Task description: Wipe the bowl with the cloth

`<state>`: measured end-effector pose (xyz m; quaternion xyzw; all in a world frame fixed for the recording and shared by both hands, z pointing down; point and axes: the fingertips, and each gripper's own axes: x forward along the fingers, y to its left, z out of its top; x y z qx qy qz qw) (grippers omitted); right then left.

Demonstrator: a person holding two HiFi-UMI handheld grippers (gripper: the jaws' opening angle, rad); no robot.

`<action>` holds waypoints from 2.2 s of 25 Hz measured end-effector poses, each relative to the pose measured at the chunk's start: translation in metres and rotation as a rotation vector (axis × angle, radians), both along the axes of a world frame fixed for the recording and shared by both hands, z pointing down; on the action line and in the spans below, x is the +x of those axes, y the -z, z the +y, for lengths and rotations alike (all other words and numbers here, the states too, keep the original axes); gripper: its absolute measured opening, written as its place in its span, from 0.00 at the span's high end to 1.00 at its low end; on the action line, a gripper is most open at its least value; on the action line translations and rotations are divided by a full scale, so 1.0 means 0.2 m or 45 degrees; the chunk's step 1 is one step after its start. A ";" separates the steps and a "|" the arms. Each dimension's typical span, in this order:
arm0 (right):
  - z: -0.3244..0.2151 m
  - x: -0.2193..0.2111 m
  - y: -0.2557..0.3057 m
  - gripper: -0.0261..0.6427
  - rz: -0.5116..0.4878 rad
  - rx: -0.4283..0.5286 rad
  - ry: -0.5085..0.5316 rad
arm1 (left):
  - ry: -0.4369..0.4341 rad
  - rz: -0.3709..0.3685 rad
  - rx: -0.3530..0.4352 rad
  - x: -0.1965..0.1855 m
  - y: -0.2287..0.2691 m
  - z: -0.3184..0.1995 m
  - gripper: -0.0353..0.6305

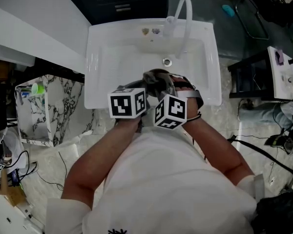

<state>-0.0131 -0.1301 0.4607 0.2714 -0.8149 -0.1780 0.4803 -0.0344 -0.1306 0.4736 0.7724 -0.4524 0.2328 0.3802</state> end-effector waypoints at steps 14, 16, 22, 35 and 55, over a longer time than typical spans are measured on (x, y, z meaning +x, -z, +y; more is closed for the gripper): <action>0.03 0.09 -0.05 0.89 0.047 -0.018 -0.034 | 0.055 -0.035 0.021 -0.09 0.00 -0.04 0.92; 0.06 0.08 -0.07 0.89 0.056 -0.034 -0.019 | 0.056 -0.037 0.028 -0.09 0.01 -0.04 0.92; 0.13 0.00 -0.10 0.89 0.083 -0.047 0.053 | 0.039 -0.014 0.028 -0.06 0.02 -0.02 0.92; 0.01 0.01 0.08 0.89 -0.044 0.041 0.017 | -0.015 0.049 -0.006 -0.03 0.00 0.04 0.92; 0.13 0.20 0.33 0.89 -0.368 0.053 -0.011 | 0.071 0.230 0.021 -0.17 0.06 -0.03 0.92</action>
